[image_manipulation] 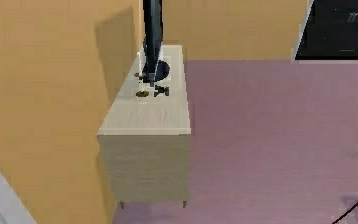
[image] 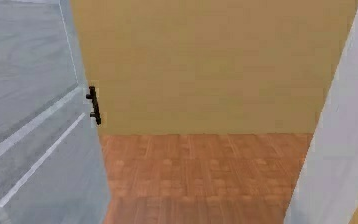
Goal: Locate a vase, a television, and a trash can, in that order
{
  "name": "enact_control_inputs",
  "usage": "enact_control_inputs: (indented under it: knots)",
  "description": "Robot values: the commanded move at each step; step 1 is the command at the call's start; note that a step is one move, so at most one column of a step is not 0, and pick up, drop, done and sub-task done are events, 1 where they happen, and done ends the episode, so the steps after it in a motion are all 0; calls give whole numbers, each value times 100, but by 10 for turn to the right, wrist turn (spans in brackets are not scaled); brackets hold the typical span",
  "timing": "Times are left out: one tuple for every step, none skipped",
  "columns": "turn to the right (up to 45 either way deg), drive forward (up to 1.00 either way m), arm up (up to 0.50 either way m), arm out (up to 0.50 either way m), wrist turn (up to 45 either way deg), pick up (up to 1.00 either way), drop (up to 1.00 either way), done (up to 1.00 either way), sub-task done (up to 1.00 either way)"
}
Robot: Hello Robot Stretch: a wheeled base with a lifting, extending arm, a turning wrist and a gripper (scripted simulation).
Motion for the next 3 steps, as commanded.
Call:
enact_control_inputs:
  knots:
    - [0, 30, 0, 0, 0, 0, 0, 0, 0]
    - [0, 15, 0, 0, 0, 0, 0, 0, 0]
    - [0, 30, 0, 0, 0, 0, 0, 0, 0]
